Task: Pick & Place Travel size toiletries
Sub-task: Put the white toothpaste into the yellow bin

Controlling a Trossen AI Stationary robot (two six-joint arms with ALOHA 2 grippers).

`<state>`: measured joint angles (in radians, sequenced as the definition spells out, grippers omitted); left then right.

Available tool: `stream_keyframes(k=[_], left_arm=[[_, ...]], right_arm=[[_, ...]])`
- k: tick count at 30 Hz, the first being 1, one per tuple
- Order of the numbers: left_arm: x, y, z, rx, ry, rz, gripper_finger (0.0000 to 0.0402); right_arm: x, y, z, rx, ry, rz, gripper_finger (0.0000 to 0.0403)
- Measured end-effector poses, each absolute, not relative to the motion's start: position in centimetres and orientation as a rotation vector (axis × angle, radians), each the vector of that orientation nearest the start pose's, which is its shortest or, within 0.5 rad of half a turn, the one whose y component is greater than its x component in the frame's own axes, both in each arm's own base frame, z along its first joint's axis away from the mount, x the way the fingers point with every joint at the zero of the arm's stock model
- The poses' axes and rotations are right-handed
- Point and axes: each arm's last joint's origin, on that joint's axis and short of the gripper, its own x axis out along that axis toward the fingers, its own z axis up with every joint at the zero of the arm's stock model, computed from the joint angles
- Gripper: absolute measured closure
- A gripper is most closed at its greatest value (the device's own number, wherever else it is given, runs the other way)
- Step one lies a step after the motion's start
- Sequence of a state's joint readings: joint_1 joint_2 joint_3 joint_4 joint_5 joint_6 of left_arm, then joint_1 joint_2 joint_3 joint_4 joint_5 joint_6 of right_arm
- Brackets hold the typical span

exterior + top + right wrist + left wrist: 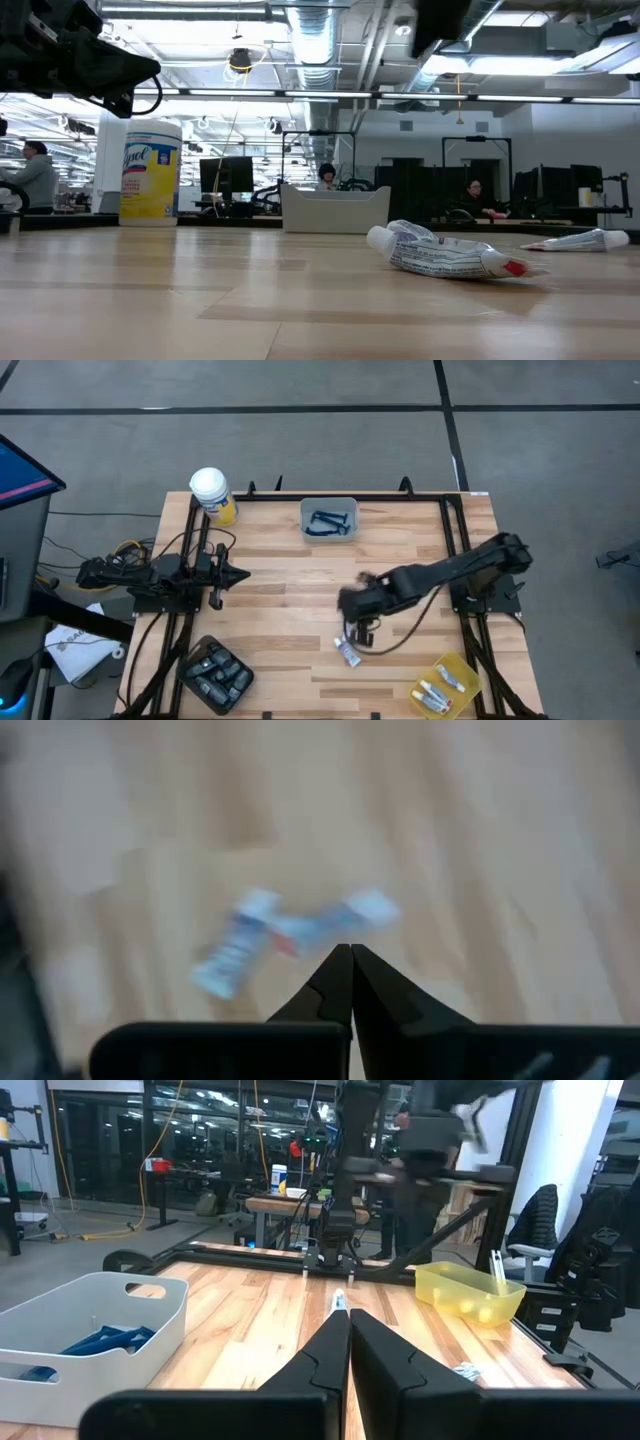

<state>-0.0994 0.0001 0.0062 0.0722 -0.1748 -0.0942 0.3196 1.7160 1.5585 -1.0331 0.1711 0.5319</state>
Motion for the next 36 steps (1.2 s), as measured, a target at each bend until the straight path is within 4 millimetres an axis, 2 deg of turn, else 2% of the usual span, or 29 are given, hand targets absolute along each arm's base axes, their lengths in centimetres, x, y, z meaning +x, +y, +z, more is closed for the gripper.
stream_keyframes(k=[3,7,10,14,18,23,28,32,36], left_arm=[[9.7,-0.5,17.2,-0.105,-0.080,0.071,0.0394],[9.7,-0.5,17.3,-0.105,-0.080,0.071,0.0394],[9.7,-0.5,17.3,-0.105,-0.080,0.071,0.0394],[9.7,-0.5,17.3,-0.105,-0.080,0.071,0.0394],[9.7,-0.5,17.3,-0.105,-0.080,0.071,0.0394],[9.7,-0.5,17.3,-0.105,-0.081,0.072,0.0394],[9.7,-0.5,17.3,-0.105,-0.080,0.072,0.0394],[9.7,-0.5,17.3,-0.105,-0.081,0.071,0.0394],[9.7,-0.5,17.2,-0.105,-0.080,0.072,0.0394]], right_arm=[[30.8,8.9,30.2,0.367,1.211,-0.473,0.0395],[28.2,8.0,30.4,0.451,1.266,-0.645,0.0342],[26.3,7.8,29.5,0.388,1.305,-0.652,0.0287],[23.3,7.4,27.0,0.298,1.393,-0.612,0.0213],[20.7,7.3,24.4,0.217,1.412,-0.474,0.0168],[19.0,6.9,21.5,0.147,1.405,-0.328,0.0162],[17.8,5.7,18.6,0.176,1.524,-0.292,0.0174],[17.6,5.0,16.9,0.191,1.588,-0.268,0.0179],[18.2,4.6,15.9,0.183,1.588,-0.246,0.0179]])
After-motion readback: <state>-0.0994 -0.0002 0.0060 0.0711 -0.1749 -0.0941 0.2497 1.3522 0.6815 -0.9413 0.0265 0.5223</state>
